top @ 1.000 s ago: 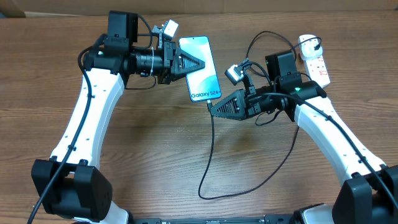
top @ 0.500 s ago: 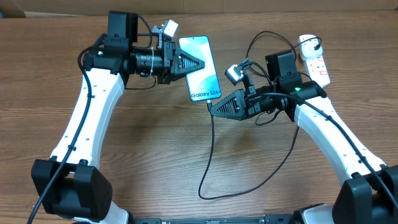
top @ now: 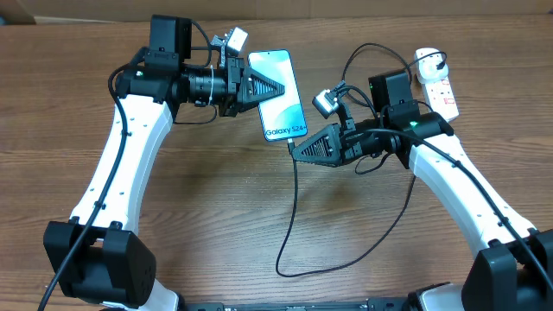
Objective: Plug charger to phone and switch on socket
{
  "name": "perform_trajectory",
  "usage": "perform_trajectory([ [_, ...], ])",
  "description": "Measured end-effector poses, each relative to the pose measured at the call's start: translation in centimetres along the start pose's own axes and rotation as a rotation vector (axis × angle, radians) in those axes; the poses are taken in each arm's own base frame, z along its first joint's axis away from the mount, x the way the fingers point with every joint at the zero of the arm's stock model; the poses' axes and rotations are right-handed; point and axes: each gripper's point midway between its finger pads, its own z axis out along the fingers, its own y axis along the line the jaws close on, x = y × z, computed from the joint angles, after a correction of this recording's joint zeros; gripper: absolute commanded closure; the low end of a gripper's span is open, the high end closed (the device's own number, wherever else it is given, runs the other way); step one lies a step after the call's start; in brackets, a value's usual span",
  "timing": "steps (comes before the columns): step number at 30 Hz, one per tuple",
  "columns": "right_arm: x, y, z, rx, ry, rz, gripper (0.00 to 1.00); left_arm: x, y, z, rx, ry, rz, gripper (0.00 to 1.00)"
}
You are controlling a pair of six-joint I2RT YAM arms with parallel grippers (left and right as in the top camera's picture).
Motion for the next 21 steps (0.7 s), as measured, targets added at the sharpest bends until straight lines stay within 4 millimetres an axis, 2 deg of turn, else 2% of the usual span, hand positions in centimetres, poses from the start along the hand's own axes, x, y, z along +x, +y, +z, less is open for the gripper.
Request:
perform_trajectory([
  [21,0.04,0.12,0.39,-0.003,0.012,-0.012,0.96,0.15,-0.08,0.22,0.001,0.006,0.002,0.96],
])
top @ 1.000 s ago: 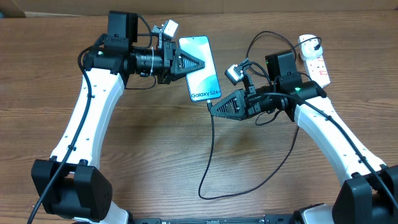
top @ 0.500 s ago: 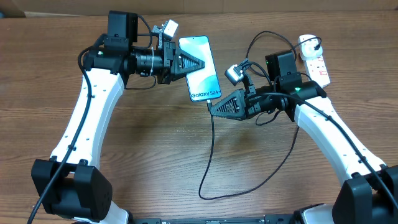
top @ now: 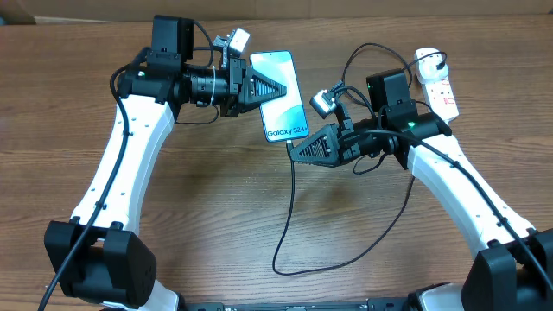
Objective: Plug charger to phone and switch on socket
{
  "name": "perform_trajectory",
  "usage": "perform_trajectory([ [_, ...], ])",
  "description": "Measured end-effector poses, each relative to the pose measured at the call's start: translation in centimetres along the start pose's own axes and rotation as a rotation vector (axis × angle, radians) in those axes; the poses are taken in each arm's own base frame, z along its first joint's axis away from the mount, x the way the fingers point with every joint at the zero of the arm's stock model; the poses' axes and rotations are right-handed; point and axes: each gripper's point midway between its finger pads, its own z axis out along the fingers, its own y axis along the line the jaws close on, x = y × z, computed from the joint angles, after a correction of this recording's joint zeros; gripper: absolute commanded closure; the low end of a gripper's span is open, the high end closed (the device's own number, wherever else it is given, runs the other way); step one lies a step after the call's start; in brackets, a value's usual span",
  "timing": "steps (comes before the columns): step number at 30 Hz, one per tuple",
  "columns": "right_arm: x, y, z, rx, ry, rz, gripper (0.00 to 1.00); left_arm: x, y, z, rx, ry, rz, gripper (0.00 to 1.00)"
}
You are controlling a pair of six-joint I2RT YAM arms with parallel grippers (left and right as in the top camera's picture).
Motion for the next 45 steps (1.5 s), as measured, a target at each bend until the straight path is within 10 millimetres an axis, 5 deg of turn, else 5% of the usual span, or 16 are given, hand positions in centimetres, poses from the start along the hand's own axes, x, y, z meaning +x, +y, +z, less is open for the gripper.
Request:
perform_trajectory([
  [45,-0.68,0.17,-0.27,0.002,-0.009,-0.021,0.96,0.22,-0.32,0.01,0.019,0.013,0.009,0.96],
])
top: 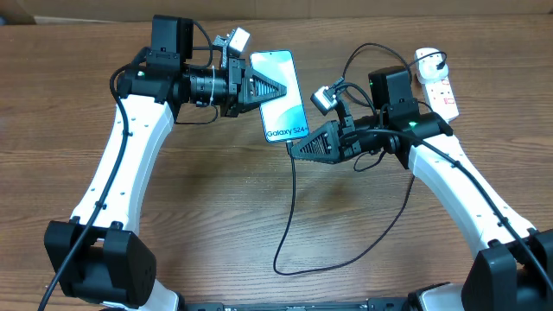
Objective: Plug charger to phone and switch on socket
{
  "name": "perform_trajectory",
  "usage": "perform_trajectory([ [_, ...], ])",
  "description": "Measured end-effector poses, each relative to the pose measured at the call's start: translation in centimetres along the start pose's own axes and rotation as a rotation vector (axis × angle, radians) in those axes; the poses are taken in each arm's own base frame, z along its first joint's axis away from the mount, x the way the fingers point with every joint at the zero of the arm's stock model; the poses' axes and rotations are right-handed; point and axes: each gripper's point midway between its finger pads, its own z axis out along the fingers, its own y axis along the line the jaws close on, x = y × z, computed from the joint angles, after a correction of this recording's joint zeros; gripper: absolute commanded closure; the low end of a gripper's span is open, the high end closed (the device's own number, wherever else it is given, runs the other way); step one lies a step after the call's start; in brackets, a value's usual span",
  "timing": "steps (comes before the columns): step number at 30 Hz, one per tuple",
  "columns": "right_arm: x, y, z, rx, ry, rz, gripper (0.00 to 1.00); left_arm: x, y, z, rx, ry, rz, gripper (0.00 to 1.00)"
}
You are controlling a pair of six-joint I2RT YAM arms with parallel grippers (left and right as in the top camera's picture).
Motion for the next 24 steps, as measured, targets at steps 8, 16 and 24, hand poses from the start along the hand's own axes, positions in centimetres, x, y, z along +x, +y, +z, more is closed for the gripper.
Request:
perform_trajectory([
  [8,-0.08,-0.01,0.0,0.002,-0.001,0.032,0.96,0.0,-0.02,0.01,0.001,0.0,0.002,0.96],
  [16,-0.14,-0.08,-0.01,0.007,-0.004,0.056,0.96,-0.03,0.01,0.02,0.0,0.0,0.005,0.96],
  [24,-0.82,-0.1,-0.01,0.021,-0.013,0.054,0.96,-0.38,0.23,-0.09,0.001,-0.007,0.007,0.96],
])
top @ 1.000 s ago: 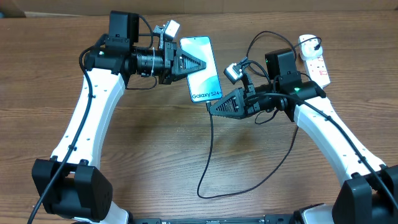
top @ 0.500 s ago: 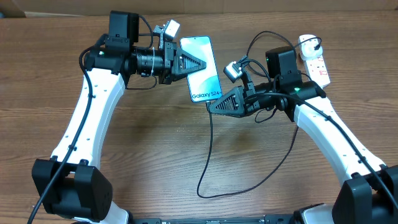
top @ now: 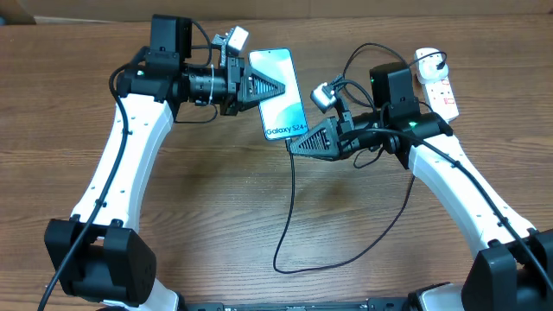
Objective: Plug charger to phone and switch on socket
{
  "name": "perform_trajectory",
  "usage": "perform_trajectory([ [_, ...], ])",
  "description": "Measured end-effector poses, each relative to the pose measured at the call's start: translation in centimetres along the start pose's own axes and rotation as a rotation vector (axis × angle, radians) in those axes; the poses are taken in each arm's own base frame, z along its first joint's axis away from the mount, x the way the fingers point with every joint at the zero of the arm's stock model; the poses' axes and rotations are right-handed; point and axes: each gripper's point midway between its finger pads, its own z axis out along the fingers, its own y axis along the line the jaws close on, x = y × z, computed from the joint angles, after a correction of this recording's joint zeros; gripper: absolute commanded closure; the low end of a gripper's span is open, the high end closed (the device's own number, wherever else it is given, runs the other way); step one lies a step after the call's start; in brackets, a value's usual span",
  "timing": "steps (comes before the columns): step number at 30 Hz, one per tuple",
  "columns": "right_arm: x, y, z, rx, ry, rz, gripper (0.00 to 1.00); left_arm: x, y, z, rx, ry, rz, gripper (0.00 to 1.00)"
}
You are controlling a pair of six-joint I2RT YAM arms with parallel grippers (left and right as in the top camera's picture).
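The phone (top: 289, 108), its screen reading "Galaxy S24+", lies slanted at the back centre. My left gripper (top: 283, 92) reaches in from the left and its fingers show as one black wedge over the phone's left half, shut on it. My right gripper (top: 291, 145) comes in from the right, shut on the plug end of the black charger cable (top: 286, 216), and its tip is right at the phone's lower short edge. The plug itself is hidden by the fingers. A white socket strip (top: 441, 86) lies at the far right with a white adapter (top: 427, 59) plugged in. Its switch is too small to read.
The black cable hangs from the right gripper's tip, loops near the front edge (top: 298, 269) and runs back up under the right arm (top: 449, 181) towards the adapter. The left arm (top: 121, 164) crosses the left side of the wooden table (top: 199, 225).
My right gripper has shifted a little to the left and back, bringing its tip closer against the phone's lower edge. The left gripper and the phone have not moved.
At the oldest moment the left gripper held the phone and the right gripper held the cable end just below the phone's lower edge. Phone and left gripper then sat slightly further right. The right gripper has edged closer to the phone's lower edge at each moment.
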Motion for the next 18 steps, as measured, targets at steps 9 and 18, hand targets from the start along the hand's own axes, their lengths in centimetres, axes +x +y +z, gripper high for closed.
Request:
perform_trajectory([
  [9,-0.17,0.02,0.0,0.003,-0.003,0.031,0.96,0.04,0.05,-0.15,0.003,0.001,-0.01,0.96],
  [18,-0.56,-0.28,-0.01,0.025,-0.019,0.07,0.96,-0.09,0.32,-0.26,0.0,-0.001,-0.019,0.96],
])
